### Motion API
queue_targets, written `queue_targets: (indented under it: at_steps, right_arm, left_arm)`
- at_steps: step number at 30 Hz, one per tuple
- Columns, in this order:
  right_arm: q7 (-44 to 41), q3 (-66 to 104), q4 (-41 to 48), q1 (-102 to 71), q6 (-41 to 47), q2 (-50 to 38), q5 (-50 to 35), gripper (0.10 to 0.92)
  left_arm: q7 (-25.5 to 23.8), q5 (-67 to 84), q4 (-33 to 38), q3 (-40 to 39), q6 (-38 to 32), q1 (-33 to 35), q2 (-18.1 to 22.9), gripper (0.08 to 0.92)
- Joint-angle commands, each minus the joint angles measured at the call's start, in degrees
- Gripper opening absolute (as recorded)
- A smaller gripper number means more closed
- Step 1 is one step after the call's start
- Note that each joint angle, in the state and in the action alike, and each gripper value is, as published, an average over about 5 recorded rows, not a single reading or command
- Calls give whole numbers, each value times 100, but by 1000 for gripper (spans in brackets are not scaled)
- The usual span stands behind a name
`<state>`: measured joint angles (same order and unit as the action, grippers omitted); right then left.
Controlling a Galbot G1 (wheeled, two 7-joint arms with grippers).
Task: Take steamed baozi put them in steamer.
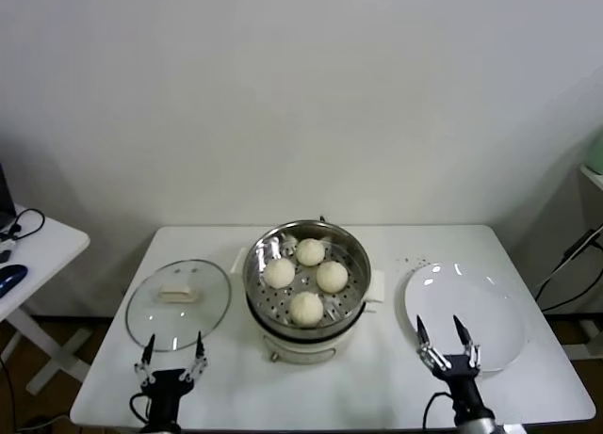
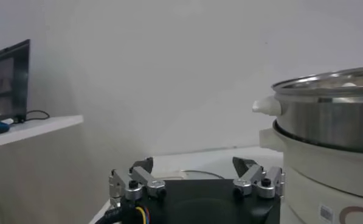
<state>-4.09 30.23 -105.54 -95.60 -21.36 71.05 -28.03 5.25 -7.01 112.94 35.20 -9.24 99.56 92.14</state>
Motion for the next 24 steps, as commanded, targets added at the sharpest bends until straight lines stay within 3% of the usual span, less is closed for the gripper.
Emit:
queue_targets:
  at_steps: [1,24]
  right_arm:
    - [45,-190,25,-693,-483,319,236,823]
    - [113,-477,20,-644,-526,295,484,823]
  left_arm:
    - [3,-20,22,-9,-10,21,16,823]
    - [3,-28,37,-12,-28,37,24,823]
